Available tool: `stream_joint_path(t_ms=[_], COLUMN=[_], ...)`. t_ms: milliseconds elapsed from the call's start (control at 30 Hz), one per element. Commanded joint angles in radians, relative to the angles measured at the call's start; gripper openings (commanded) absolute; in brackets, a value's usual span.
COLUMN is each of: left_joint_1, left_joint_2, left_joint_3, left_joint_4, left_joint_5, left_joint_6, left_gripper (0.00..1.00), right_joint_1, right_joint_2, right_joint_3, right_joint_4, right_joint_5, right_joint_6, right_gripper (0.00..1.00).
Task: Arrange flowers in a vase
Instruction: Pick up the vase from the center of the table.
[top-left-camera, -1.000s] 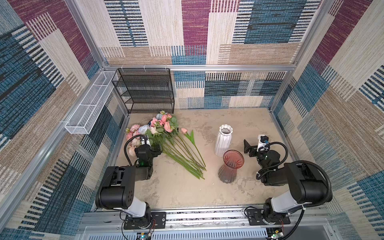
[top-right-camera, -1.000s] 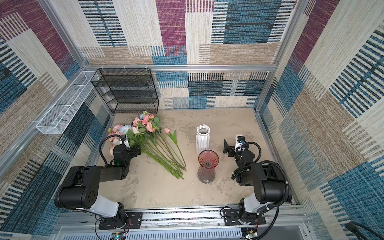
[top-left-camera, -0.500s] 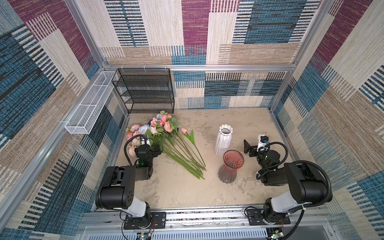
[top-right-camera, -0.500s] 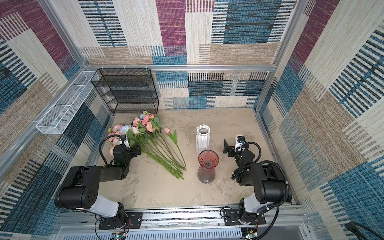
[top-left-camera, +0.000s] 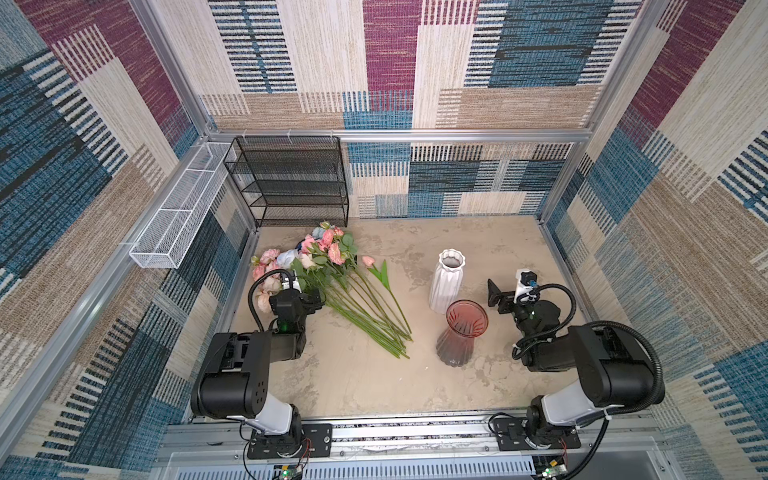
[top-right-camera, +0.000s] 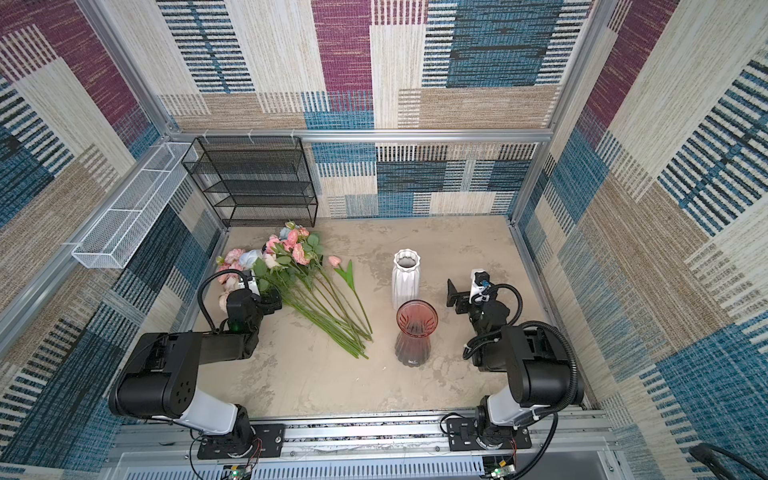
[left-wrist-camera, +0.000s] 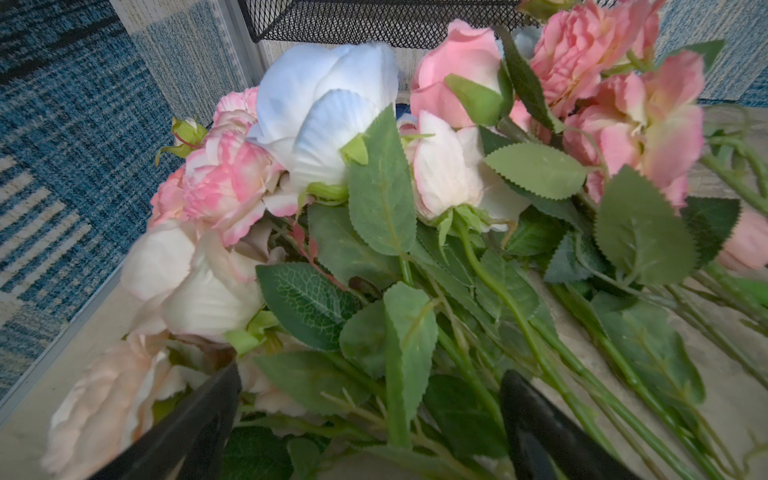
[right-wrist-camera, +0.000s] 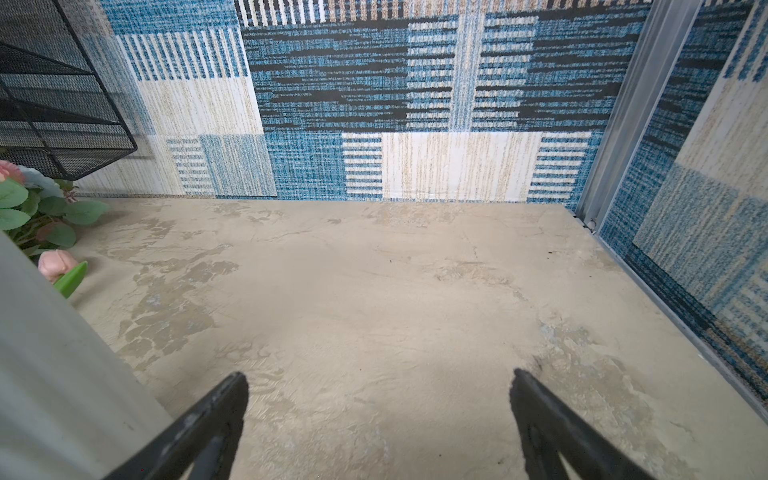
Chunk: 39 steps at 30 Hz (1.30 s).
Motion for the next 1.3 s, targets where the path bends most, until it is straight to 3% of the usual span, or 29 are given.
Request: stream_joint_path(t_ms=[0, 633, 833, 1000, 1133, 1267], left_joint_1=[0.001, 0.001, 0.001, 0.002, 0.003, 0.013], left_joint_2=[-0.001, -0.005, -0.101, -0.160, -0.228, -0.268], left_joint_3=[0.002, -0.001, 0.060, 0.161, 0.230, 0.331], left_joint_4=[0.033, 0.034, -0.146, -0.364, -0.442, -0.546], left_joint_5=[0.001, 0.000, -0.030, -0.087, -0.134, -0.161], left_joint_6=[0.027, 0.026, 0.012, -0.006, -0.097, -0.291], left_gripper=[0.99, 0.99, 0.99, 0.99, 0.99, 0.99], right_joint_1=[0.000, -0.002, -0.001, -0.001, -0.001, -0.002], right_joint_2=[0.001, -0.003, -0.110, -0.194, -0.254, -0.290], right_joint_3=[0.004, 0.003, 0.107, 0.099, 0.164, 0.236], right_joint_4=[0.029, 0.030, -0.232, -0.295, -0.436, -0.569], right_joint_5=[0.013, 0.020, 0.061, 0.162, 0.269, 0.464], right_joint_6=[0.000, 0.002, 0.019, 0.075, 0.169, 0.350], right_gripper=[1.00, 1.00, 1.00, 1.00, 1.00, 1.00])
